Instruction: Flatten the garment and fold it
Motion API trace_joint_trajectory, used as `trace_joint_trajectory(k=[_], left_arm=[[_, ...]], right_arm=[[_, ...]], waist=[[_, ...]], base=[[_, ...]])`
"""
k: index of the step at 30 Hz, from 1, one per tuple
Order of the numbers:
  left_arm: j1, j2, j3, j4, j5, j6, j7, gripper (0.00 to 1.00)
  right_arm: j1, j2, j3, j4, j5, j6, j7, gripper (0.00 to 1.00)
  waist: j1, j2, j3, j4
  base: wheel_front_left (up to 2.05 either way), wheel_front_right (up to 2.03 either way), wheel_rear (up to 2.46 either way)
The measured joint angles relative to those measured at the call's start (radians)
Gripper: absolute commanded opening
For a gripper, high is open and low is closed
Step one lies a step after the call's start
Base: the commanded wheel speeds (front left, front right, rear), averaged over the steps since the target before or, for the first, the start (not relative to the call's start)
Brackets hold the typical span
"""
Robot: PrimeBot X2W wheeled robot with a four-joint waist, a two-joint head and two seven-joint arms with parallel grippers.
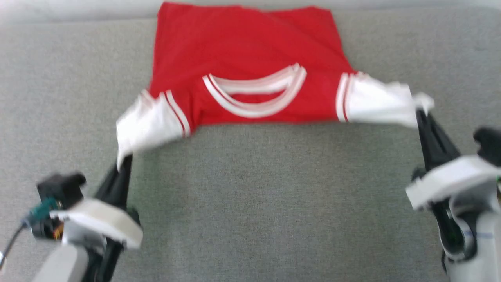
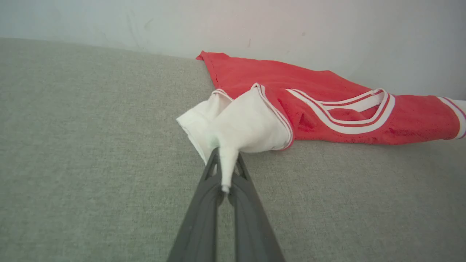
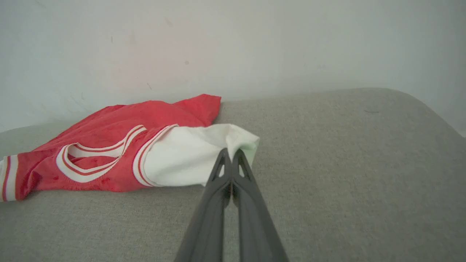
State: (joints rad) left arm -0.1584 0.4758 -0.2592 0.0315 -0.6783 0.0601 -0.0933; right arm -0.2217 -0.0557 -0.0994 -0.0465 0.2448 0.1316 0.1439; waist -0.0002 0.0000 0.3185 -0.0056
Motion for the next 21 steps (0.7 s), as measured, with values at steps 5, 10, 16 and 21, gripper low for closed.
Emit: trace_joint_trajectory(k=[5,10,16,21], left_arm=[[0.137,0.022,-0.018,-0.027,-0.047,0.002,0.074,0.0],[0.258,0.055,-0.018,-0.069,-0.105,0.002,0.138,0.0],[0.37,0.085,-0.038,-0.125,-0.164,0.013,0.242,0.0],[0.453,0.104,-0.047,-0.18,-0.214,0.041,0.319,0.0]], right_arm=[[0.16,0.001,-0.041,-0.032,0.092,0.0,0.122,0.0],[0.3,-0.009,-0.086,-0.078,0.144,0.0,0.228,0.0],[0.415,-0.011,-0.107,-0.12,0.181,0.0,0.343,0.0],[0.499,-0.012,-0.126,-0.153,0.197,0.0,0.432,0.0]], waist=[[0.0,0.0,-0.061,-0.005],[0.0,0.0,-0.117,-0.006],[0.0001,0.0,-0.168,-0.008],[0.0001,0.0,-0.195,-0.007]], base=[[0.0,0.0,0.0],[0.0,0.0,0.0],[0.0,0.0,0.0],[0.0,0.0,0.0]])
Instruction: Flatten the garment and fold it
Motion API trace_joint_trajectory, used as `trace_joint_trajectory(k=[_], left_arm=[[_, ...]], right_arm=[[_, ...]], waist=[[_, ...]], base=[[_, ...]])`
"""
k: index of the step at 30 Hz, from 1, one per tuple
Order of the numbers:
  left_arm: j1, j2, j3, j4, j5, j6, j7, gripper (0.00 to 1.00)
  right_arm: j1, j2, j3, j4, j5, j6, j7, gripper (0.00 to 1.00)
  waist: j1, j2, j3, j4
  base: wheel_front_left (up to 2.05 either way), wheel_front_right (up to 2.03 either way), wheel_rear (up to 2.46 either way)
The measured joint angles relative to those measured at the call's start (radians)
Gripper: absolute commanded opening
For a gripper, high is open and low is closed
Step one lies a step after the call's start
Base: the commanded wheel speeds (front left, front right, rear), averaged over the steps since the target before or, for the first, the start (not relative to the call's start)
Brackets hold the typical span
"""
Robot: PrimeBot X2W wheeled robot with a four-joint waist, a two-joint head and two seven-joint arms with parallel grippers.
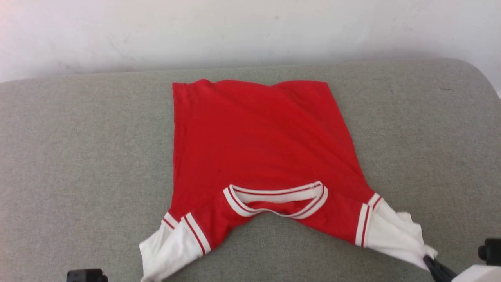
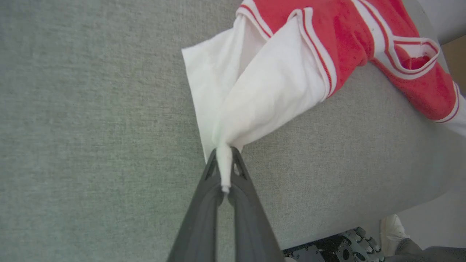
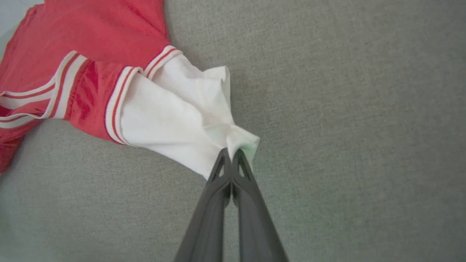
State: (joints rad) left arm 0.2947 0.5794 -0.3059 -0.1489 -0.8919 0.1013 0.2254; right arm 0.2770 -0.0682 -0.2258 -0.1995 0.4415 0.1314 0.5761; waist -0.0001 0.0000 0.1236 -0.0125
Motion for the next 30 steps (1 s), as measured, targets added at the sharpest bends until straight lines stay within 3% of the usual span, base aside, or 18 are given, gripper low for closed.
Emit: trace_joint_trajectory(k=[9,16,24,30], left_arm=[[0.1,0.033,-0.012,-0.079,-0.067,0.042,0.108,0.0],[0.149,0.045,0.014,-0.139,-0.092,0.07,0.1,0.0],[0.12,0.034,0.063,-0.201,-0.027,0.065,-0.039,0.0],[0.056,0.002,0.053,-0.216,0.006,0.04,-0.087,0.0]], right_arm=[[0.121,0.005,-0.024,-0.03,0.034,0.0,0.182,0.0],[0.177,0.012,-0.054,-0.074,0.064,0.0,0.273,0.0],[0.134,0.009,-0.04,-0.091,0.005,0.0,0.143,0.0],[0.018,-0.029,0.067,0.031,-0.045,0.0,0.046,0.0]], waist=[[0.0001,0.0,-0.022,0.011],[0.0,0.0,-0.04,0.015],[0.0001,0.0,-0.051,0.012],[0.0002,0.0,-0.049,0.0]], base=[[0.0,0.0,0.0],[0.0,0.0,0.0],[0.0,0.0,0.0],[0.0,0.0,0.0]])
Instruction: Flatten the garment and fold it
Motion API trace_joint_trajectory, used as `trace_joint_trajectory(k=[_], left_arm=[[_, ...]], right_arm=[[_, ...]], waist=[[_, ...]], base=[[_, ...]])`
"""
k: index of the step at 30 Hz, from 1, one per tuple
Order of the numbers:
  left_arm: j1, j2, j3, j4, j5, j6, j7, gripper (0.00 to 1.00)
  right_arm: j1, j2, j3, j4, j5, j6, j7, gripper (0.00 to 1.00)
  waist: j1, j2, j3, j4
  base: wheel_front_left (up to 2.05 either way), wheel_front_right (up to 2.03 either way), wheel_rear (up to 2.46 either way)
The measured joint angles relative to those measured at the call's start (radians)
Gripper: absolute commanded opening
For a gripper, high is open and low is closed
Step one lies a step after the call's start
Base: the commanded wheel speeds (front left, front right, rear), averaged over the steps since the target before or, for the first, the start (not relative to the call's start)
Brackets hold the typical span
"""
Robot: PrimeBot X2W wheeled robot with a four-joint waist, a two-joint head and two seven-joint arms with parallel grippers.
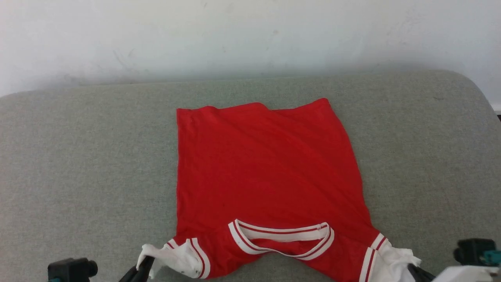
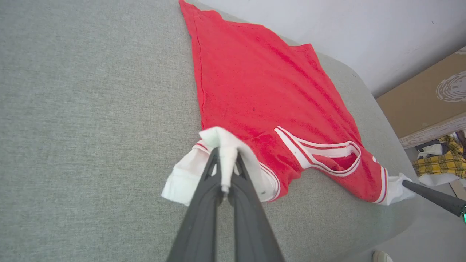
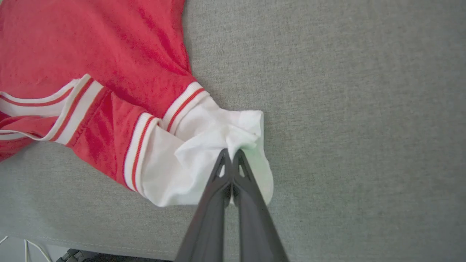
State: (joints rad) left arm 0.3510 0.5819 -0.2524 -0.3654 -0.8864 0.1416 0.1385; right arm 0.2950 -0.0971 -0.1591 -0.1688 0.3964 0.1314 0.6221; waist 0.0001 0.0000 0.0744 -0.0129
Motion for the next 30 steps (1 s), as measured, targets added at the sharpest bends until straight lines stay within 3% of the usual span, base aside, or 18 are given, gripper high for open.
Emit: trace_joint_trajectory(k=[2,4,5,6,11,16,21,26,30], left_arm=[[-0.017,-0.005,-0.007,0.003,0.008,-0.002,-0.007,0.0],[-0.029,-0.006,-0.016,0.012,0.015,-0.01,-0.007,0.0],[-0.034,-0.006,-0.019,0.017,0.019,-0.01,-0.007,0.0],[-0.036,-0.006,-0.021,0.021,0.023,-0.01,-0.007,0.0],[-0.053,-0.006,-0.025,0.026,0.035,-0.018,-0.021,0.0],[-0.056,-0.006,-0.025,0.027,0.048,-0.019,-0.04,0.0],[-0.083,-0.006,-0.025,0.025,0.065,-0.037,-0.058,0.0],[-0.143,-0.006,-0.028,0.023,0.072,-0.065,-0.066,0.0],[-0.198,-0.006,-0.031,0.026,0.083,-0.086,-0.078,0.0]], right_arm=[[-0.04,-0.001,0.032,0.065,-0.005,0.0,-0.022,0.0],[-0.065,0.002,0.055,0.127,-0.017,0.0,-0.045,0.4],[-0.074,0.002,0.061,0.154,-0.021,0.0,-0.055,0.87],[-0.08,0.001,0.069,0.177,-0.025,0.0,-0.06,1.0],[-0.088,-0.018,0.063,0.179,-0.03,0.0,-0.086,1.0],[-0.114,-0.038,-0.015,-0.021,-0.034,0.0,-0.133,1.0],[-0.293,-0.043,-0.062,-0.157,-0.063,0.0,-0.184,1.0],[-0.538,-0.059,-0.021,-0.14,-0.122,0.0,-0.128,1.0],[-0.75,-0.054,0.024,-0.006,-0.132,0.0,-0.076,1.0]], waist=[[0.0,0.0,-0.001,-0.002],[0.0,0.0,-0.005,-0.003],[0.0,0.0,-0.007,-0.002],[0.0,0.0,-0.008,-0.001],[-0.0001,0.0,-0.011,0.008],[-0.0001,0.0,0.002,0.02],[0.0,0.0,0.04,0.028],[0.0,0.0,0.101,0.04],[0.0002,0.0,0.161,0.053]], base=[[0.0,0.0,0.0],[0.0,0.0,0.0],[0.0,0.0,0.0],[0.0,0.0,0.0],[0.0,0.0,0.0],[0.0,0.0,0.0],[0.0,0.0,0.0],[0.0,0.0,0.0],[0.0,0.0,0.0]])
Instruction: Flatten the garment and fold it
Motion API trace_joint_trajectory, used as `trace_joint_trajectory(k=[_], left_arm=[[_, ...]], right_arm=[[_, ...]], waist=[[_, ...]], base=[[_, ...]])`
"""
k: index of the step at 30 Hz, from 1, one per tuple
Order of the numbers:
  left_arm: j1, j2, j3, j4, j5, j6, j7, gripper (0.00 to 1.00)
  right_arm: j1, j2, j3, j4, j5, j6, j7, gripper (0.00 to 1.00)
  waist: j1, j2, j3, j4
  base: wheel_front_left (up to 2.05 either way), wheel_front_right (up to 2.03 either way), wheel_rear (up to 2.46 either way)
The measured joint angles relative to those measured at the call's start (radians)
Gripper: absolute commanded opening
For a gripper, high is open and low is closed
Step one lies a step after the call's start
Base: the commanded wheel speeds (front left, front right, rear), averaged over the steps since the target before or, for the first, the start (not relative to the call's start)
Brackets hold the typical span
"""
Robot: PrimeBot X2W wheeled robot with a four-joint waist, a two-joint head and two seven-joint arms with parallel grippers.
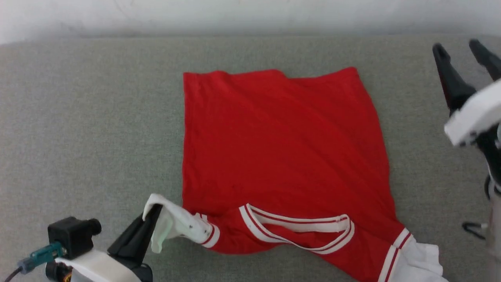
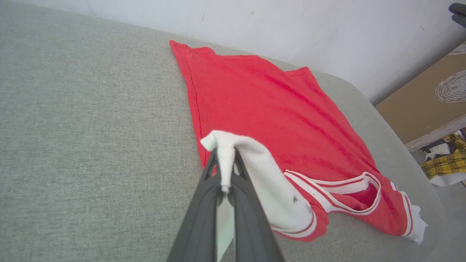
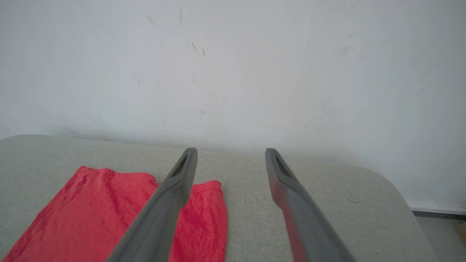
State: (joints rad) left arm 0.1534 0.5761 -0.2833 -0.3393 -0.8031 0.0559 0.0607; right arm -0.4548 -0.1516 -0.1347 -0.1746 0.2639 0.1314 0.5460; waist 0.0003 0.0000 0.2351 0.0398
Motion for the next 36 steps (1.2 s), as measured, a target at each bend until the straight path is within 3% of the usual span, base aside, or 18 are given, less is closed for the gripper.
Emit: trace_joint_trajectory(k=[8,24,25,27,28,36], left_arm=[[-0.104,-0.014,-0.026,0.03,0.013,-0.046,-0.01,0.0],[-0.232,-0.072,-0.088,0.141,0.022,-0.11,-0.045,0.0],[-0.235,-0.072,-0.088,0.144,0.022,-0.115,-0.047,0.0],[-0.242,-0.072,-0.088,0.148,0.024,-0.116,-0.049,0.0],[-0.244,-0.072,-0.087,0.149,0.026,-0.116,-0.05,0.0],[-0.237,-0.062,-0.078,0.143,0.045,-0.096,-0.054,0.0]], right_arm=[[-0.242,-0.052,0.024,0.309,-0.119,0.0,0.143,1.0],[-0.308,-0.109,0.099,0.465,-0.128,0.0,0.275,1.0],[-0.312,-0.112,0.095,0.464,-0.128,0.0,0.278,0.54],[-0.319,-0.115,0.092,0.46,-0.133,0.0,0.277,0.08],[-0.32,-0.115,0.092,0.457,-0.136,0.0,0.27,0.0],[-0.287,-0.104,0.095,0.433,-0.124,0.0,0.155,0.0]], waist=[[0.0001,0.0,0.119,0.043],[-0.0002,0.0,0.289,0.199],[-0.0004,0.0,0.296,0.205],[-0.0003,0.0,0.307,0.214],[-0.0003,0.0,0.31,0.217],[-0.0002,0.0,0.276,0.201]], base=[[0.0,0.0,0.0],[0.0,0.0,0.0],[0.0,0.0,0.0],[0.0,0.0,0.0],[0.0,0.0,0.0],[0.0,0.0,0.0]])
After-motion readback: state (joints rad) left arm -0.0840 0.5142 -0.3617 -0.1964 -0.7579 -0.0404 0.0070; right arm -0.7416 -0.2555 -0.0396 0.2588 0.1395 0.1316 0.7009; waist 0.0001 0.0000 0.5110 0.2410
